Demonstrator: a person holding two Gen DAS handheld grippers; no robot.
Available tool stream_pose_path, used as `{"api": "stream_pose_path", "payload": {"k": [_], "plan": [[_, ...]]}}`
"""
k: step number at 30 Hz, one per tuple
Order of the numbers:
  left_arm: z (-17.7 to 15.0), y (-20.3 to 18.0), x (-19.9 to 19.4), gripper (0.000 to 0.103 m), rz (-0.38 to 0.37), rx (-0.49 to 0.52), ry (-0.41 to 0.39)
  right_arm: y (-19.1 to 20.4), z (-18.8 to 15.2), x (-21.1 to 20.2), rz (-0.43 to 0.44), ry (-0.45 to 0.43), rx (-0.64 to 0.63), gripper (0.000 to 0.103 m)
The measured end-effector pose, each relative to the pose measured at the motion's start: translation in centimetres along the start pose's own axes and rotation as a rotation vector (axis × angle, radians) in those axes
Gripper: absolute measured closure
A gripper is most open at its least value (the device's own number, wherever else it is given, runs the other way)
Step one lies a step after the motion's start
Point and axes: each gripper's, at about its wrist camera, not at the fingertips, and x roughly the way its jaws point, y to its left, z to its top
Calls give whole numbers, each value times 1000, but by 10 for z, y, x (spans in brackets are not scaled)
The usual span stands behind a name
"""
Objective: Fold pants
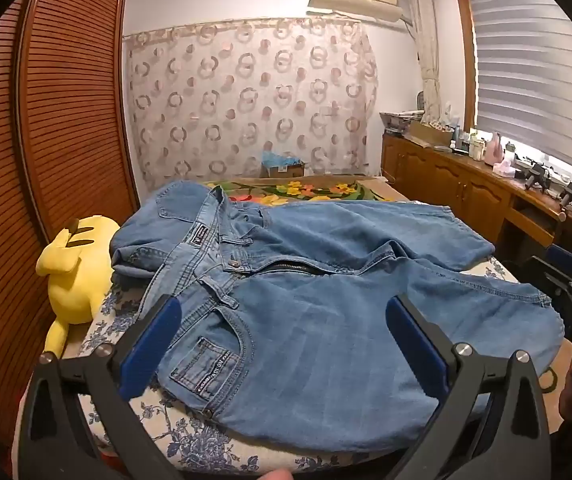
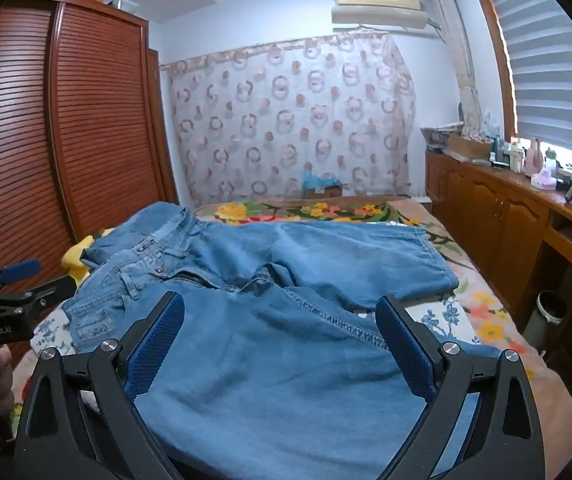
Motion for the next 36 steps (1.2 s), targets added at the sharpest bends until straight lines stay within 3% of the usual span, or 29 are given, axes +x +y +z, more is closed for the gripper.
{"api": "stream_pose_path", "payload": {"k": [3, 36], "plan": [[0, 0, 1, 0, 7, 10, 27, 0, 0, 0, 1, -2, 0, 5], [0, -1, 1, 0, 12, 22, 23, 1, 0, 0, -1, -5, -3, 5]]}}
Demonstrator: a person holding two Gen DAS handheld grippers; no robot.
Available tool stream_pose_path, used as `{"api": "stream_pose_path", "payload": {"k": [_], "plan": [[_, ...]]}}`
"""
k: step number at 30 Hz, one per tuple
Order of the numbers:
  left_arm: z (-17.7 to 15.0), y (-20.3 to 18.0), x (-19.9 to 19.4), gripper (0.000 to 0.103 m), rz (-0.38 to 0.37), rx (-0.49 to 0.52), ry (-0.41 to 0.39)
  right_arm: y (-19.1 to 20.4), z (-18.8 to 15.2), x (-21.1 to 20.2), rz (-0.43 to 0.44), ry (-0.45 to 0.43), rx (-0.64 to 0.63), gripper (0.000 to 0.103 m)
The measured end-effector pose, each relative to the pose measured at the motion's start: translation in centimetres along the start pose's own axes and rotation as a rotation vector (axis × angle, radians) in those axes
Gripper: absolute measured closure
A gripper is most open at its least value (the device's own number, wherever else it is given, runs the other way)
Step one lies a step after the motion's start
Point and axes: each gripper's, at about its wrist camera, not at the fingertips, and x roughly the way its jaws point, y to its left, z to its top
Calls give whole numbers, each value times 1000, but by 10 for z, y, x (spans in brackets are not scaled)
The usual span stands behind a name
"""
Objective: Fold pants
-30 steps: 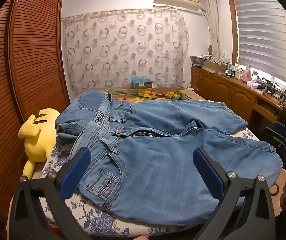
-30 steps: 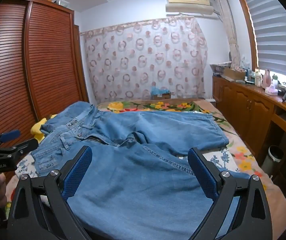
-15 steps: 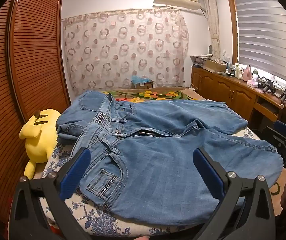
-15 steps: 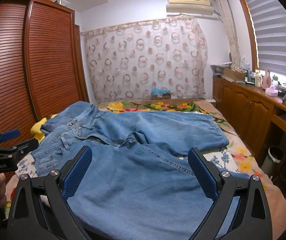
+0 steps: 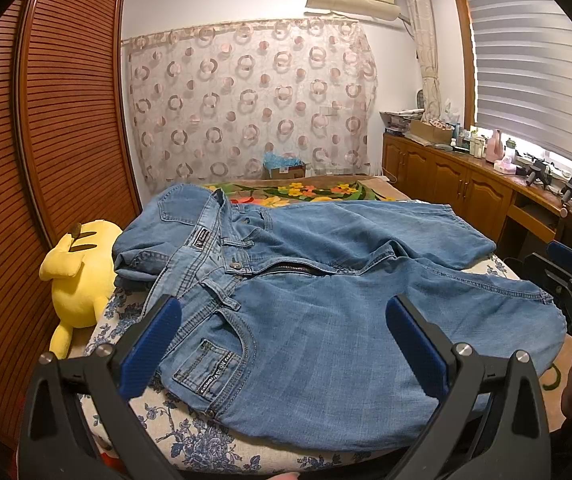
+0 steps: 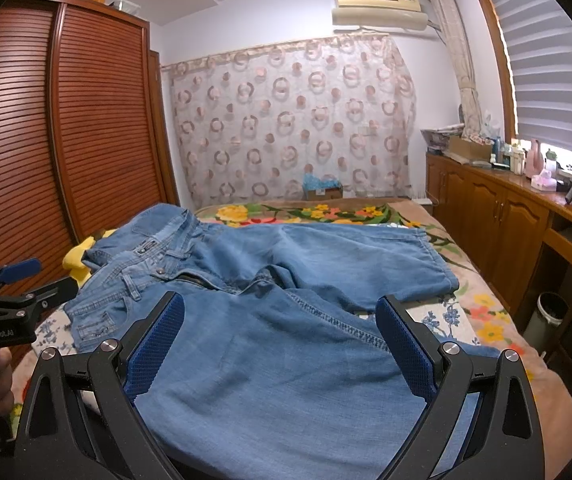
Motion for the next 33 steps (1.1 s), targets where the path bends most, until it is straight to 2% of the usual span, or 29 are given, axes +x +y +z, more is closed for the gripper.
{"api": "stream_pose_path", "payload": {"k": [33], "plan": [[3, 2, -1, 0, 3, 5, -5, -1, -1, -1, 1, -2, 3, 5]]}}
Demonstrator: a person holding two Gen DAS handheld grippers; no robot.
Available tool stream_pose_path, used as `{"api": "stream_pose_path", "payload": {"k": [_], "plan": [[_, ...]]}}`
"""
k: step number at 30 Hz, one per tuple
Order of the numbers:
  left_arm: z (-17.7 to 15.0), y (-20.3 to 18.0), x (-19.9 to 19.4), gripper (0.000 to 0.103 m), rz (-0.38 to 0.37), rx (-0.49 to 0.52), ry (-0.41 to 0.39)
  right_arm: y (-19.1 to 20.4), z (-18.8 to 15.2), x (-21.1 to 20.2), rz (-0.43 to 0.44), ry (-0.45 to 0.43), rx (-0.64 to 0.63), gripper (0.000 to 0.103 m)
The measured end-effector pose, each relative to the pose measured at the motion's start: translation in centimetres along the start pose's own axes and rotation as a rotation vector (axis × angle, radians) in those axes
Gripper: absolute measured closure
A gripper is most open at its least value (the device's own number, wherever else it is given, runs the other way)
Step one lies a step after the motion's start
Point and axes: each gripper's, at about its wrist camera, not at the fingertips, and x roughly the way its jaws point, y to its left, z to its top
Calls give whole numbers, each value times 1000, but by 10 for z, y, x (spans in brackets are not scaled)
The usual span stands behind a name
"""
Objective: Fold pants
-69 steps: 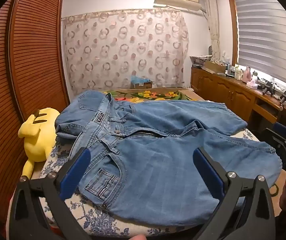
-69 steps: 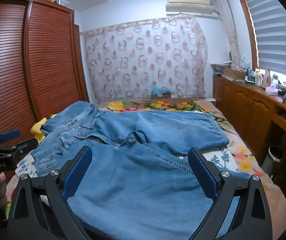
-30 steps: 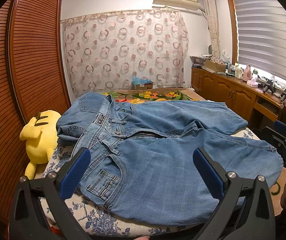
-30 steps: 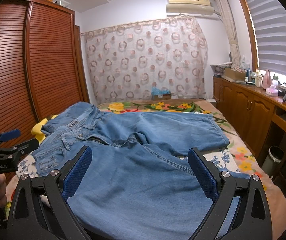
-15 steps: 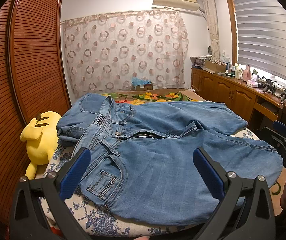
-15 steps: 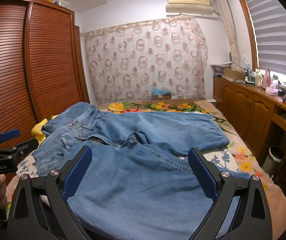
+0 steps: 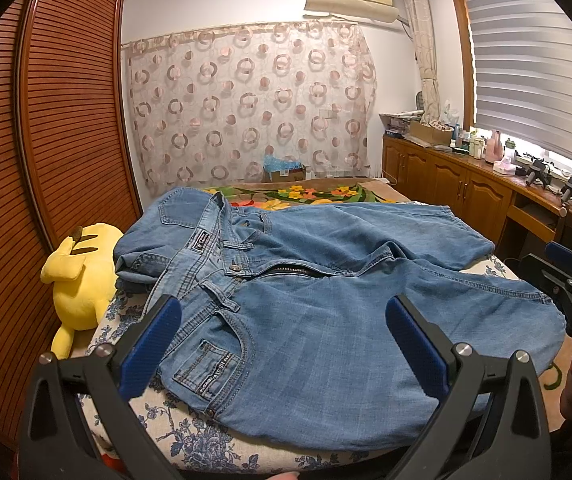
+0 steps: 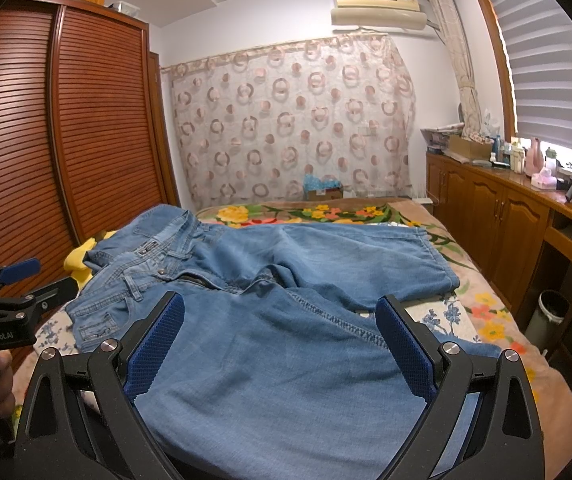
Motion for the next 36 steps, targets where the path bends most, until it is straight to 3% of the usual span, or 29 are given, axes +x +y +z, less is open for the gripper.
{"api": "stream_pose_path", "payload": {"k": [27, 36], "plan": [[1, -2, -6, 0, 0, 3, -2, -1, -1, 0, 2, -1, 1, 5], [6, 5, 12, 0, -14, 12, 75, -9, -3, -1, -1, 36, -8, 5]]}}
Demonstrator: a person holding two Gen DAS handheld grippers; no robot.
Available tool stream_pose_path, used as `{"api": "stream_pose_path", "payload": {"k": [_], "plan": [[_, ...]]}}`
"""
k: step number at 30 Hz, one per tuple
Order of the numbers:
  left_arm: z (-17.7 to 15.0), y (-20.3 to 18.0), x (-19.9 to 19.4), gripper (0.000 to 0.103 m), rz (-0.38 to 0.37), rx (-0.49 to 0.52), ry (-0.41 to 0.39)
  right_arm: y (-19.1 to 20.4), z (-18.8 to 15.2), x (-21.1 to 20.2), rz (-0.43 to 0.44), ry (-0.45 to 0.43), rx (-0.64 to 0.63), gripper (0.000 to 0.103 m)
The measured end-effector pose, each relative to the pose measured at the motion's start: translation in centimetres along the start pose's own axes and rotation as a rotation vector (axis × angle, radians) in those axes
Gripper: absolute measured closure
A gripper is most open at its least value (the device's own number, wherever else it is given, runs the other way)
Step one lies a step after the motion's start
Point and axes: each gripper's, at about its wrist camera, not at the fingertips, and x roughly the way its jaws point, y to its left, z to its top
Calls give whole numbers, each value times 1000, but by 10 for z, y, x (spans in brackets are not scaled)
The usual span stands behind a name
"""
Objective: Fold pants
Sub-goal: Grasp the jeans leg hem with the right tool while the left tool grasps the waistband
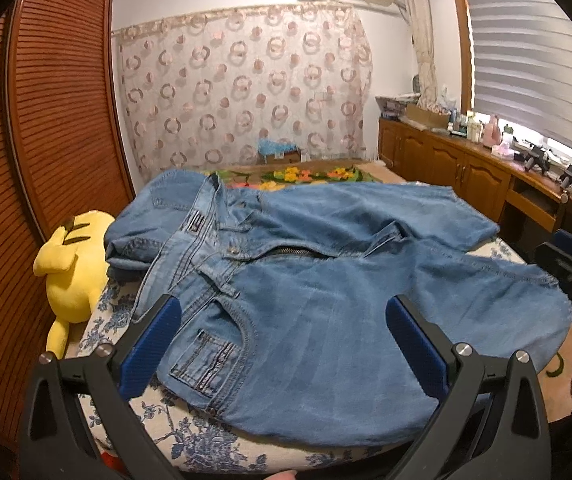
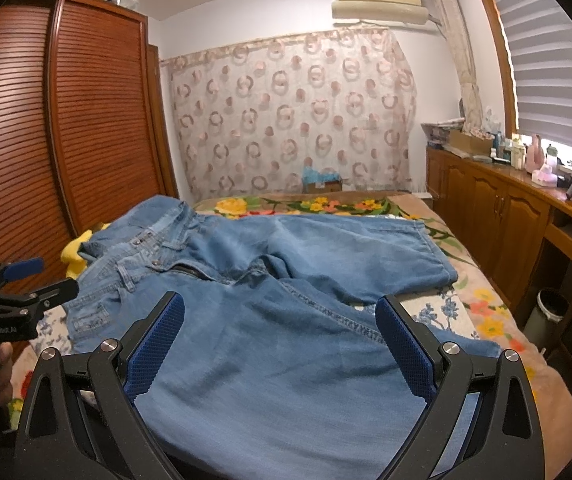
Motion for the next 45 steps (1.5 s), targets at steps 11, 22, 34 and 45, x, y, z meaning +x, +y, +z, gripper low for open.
{"api": "stream_pose_path", "payload": {"k": [11, 22, 34, 45], "plan": [[-18, 57, 28, 0, 1, -39, 46, -29, -10, 18, -45, 58, 5, 5], [-31, 111, 49, 4, 59, -94, 88, -57, -18, 22, -96, 100, -11, 6], [-62, 153, 85, 18, 118, -162, 183, -114, -38, 23, -174, 181, 30, 12], [-77, 159, 96, 25, 83, -192, 219, -174, -66, 15, -270, 268, 75, 21]]}}
